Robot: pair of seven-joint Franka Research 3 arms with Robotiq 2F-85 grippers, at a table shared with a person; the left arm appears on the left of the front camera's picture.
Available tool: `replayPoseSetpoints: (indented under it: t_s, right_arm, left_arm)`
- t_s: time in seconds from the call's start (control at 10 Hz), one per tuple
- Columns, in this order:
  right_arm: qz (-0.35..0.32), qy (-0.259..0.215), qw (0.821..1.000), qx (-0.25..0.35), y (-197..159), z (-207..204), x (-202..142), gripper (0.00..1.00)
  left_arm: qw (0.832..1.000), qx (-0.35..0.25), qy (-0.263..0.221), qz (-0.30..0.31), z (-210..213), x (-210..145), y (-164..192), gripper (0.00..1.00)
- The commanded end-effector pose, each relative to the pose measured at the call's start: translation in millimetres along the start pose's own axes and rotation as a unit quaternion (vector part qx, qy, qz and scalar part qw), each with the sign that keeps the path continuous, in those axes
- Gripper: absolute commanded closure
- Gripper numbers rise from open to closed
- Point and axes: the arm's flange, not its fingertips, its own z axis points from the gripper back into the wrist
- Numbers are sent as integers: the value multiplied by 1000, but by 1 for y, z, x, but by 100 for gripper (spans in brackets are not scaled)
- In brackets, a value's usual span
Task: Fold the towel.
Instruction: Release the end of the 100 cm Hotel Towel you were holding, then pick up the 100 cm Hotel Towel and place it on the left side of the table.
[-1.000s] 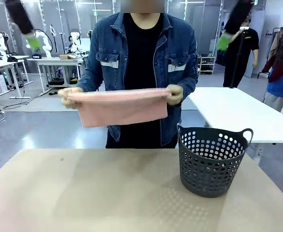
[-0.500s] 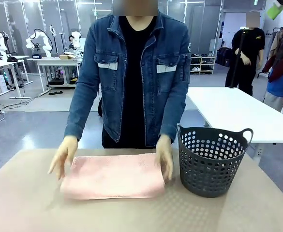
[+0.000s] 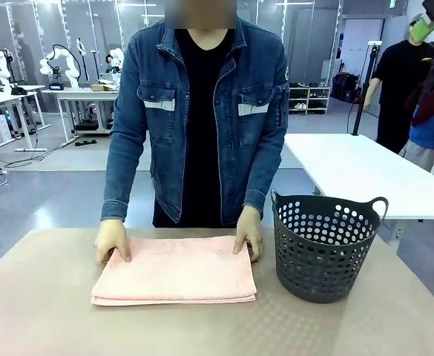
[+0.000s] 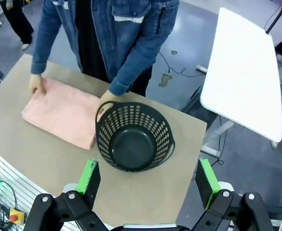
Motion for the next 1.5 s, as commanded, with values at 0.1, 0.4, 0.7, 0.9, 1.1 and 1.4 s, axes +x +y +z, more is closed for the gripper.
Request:
replayPoseSetpoints:
  t_s: [0.1, 0.4, 0.7, 0.9, 1.1, 1.4]
  right_arm:
    - [-4, -1, 1000, 1, -3, 3, 2, 0]
    - [-4, -1, 1000, 1, -3, 3, 2, 0]
    - [-4, -1, 1000, 1, -3, 3, 2, 0]
    - [-4, -1, 1000, 1, -3, 3, 2, 0]
    - [-4, -1, 1000, 1, -3, 3, 2, 0]
    - [-4, -1, 1000, 1, -3, 3, 2, 0]
  left_arm:
    - [1000, -3, 9, 3, 3, 4, 4, 0]
    - [1000, -3, 9, 3, 3, 4, 4, 0]
    - [1000, -3, 9, 3, 3, 4, 4, 0]
    - [1000, -3, 9, 3, 3, 4, 4, 0]
    - [1000, -3, 9, 3, 3, 4, 4, 0]
    - [1000, -3, 9, 3, 3, 4, 4, 0]
